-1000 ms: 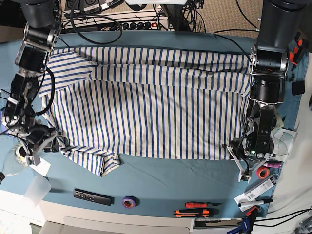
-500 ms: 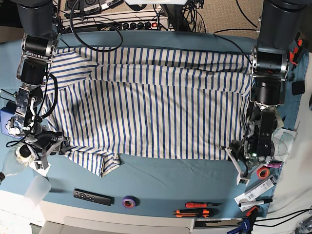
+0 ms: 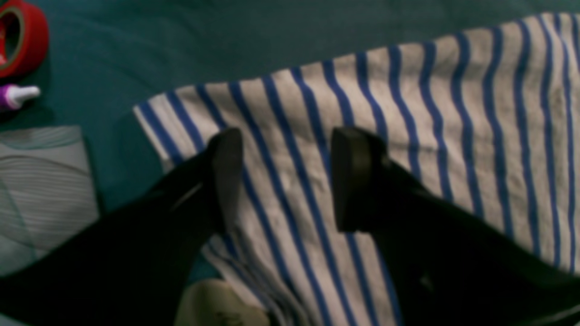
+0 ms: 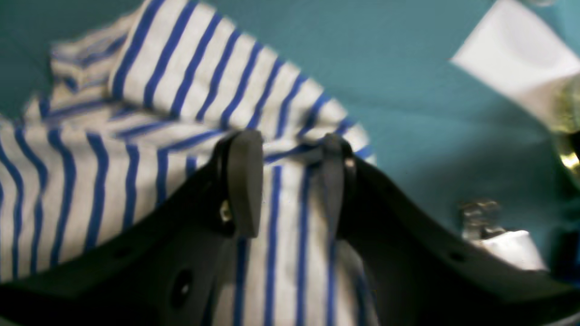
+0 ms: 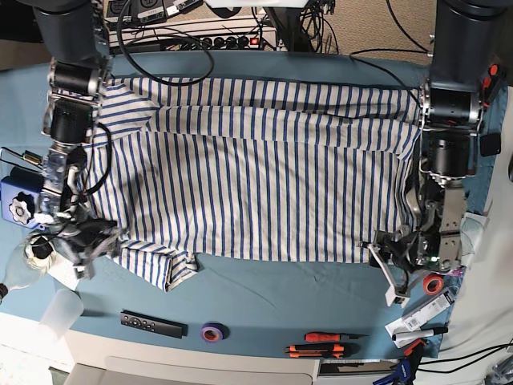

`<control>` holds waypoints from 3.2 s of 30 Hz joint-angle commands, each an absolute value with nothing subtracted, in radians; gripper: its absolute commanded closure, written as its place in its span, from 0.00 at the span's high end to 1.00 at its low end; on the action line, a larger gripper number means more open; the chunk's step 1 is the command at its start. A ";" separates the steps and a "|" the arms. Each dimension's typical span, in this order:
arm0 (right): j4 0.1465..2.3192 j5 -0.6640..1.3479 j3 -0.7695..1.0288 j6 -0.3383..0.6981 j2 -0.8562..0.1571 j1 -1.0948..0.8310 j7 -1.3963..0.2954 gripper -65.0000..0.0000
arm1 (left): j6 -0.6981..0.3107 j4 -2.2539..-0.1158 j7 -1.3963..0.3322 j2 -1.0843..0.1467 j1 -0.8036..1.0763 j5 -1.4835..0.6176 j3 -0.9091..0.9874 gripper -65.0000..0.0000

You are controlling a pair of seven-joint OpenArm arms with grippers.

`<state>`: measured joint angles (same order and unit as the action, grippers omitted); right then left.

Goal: Fold the T-shirt properly
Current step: 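Move the right gripper down to grasp the hem corner beside it, then hold the hem corners with both grippers and adjust the grip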

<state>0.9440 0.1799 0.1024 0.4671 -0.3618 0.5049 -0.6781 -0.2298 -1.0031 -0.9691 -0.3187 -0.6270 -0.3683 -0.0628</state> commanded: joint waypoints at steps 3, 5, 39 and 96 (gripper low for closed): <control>0.888 0.112 0.105 0.420 -0.359 0.551 -0.604 0.35 | -0.231 -1.023 -0.964 -0.333 -0.664 -0.394 -0.059 0.47; 0.868 0.102 0.105 0.420 -0.359 0.556 -0.591 0.35 | -0.232 -1.023 -0.962 -0.332 -0.663 -0.395 -0.059 0.47; 0.979 0.415 0.106 0.488 -0.405 0.559 -1.188 0.00 | -0.231 -1.023 -0.943 -0.330 -0.665 -0.394 -0.059 0.47; 1.313 0.647 0.106 0.610 -0.434 0.427 -1.079 0.33 | -0.231 -1.023 -0.944 -0.310 -0.665 -0.398 -0.059 0.47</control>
<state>1.2995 0.6296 0.1009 0.6067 -0.4225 0.3973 -1.0946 -0.2295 -1.0035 -0.9607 -0.3046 -0.6270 -0.3904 -0.0628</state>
